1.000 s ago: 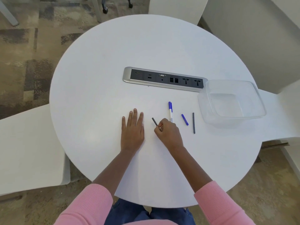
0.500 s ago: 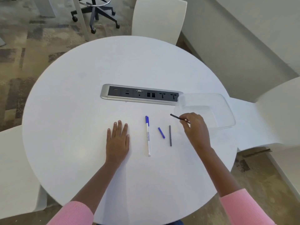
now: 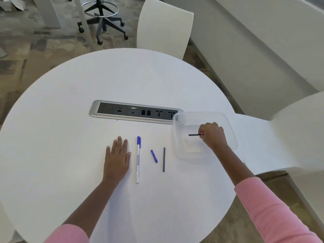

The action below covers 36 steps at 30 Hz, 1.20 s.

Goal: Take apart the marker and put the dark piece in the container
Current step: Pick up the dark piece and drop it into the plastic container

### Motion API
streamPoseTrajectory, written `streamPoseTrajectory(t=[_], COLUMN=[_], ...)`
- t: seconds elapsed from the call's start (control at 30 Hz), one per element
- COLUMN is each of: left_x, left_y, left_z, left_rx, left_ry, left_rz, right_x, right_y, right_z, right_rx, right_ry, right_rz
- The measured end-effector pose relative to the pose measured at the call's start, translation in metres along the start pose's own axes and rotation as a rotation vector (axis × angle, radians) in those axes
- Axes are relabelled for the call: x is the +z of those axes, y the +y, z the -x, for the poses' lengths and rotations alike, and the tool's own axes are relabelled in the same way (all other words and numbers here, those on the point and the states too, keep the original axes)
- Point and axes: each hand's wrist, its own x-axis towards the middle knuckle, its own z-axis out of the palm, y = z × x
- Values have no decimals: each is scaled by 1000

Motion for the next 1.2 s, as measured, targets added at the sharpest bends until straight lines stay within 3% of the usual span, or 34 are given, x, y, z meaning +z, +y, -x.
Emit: streamPoseTrajectory(t=[0.23, 0.57, 0.67, 0.93, 1.07, 1.2], left_x=[6, 10, 11, 11, 9, 6], left_y=[0, 0, -1, -9, -17, -22], left_z=[-1, -1, -1, 1, 3, 9], left_rx=[-4, -10, -15, 8, 14, 8], left_ry=[53, 99, 102, 104, 71, 51], left_rz=[5, -2, 23, 56, 29, 21], right_x=[13, 13, 4, -48, -56, -37], right_y=[6, 9, 8, -27, -60, -95], right_z=[-21, -27, -24, 11, 30, 42], right_rx=[-116, -108, -82, -61, -87, -95], right_ry=[-218, -286, -207, 198, 276, 239], right_rz=[129, 91, -19, -464, -580, -661])
